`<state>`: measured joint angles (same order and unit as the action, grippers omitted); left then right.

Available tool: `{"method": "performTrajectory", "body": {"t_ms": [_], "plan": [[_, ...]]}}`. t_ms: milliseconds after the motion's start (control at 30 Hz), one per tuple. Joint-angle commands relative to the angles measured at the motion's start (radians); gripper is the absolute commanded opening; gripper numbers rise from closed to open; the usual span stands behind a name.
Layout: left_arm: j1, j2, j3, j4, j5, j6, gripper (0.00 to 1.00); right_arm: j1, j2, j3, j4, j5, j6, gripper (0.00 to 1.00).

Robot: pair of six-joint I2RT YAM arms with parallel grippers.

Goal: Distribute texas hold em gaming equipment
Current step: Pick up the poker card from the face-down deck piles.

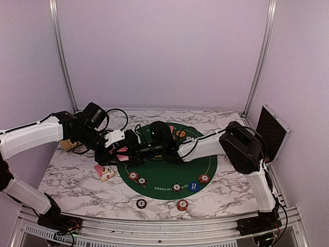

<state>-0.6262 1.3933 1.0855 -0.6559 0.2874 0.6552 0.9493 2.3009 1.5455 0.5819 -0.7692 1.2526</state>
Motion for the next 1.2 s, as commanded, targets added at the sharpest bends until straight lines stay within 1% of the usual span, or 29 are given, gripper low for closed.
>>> {"method": "performTrajectory", "body": {"t_ms": [0,200,333,567,767,900,1167], "plan": [[-0.004,-0.019,0.027,0.006,0.017,-0.005,0.15,-0.028,-0.057,-0.047,-0.09,0.041,-0.055,0.62],[-0.004,-0.019,0.027,0.006,0.016,-0.006,0.15,-0.041,-0.101,-0.08,-0.13,0.051,-0.096,0.59],[-0.004,-0.019,0.024,0.006,0.012,-0.007,0.15,-0.049,-0.123,-0.095,-0.143,0.053,-0.108,0.53],[-0.004,-0.019,0.016,0.006,0.003,-0.001,0.14,-0.059,-0.175,-0.122,-0.162,0.057,-0.132,0.38],[-0.004,-0.017,0.014,0.006,-0.002,0.001,0.14,-0.063,-0.215,-0.146,-0.174,0.06,-0.142,0.3],[-0.004,-0.015,0.014,0.006,-0.006,0.001,0.14,-0.064,-0.232,-0.156,-0.17,0.058,-0.136,0.22],[-0.004,-0.014,0.007,0.006,-0.014,0.006,0.14,-0.071,-0.267,-0.163,-0.212,0.068,-0.148,0.13]]}}
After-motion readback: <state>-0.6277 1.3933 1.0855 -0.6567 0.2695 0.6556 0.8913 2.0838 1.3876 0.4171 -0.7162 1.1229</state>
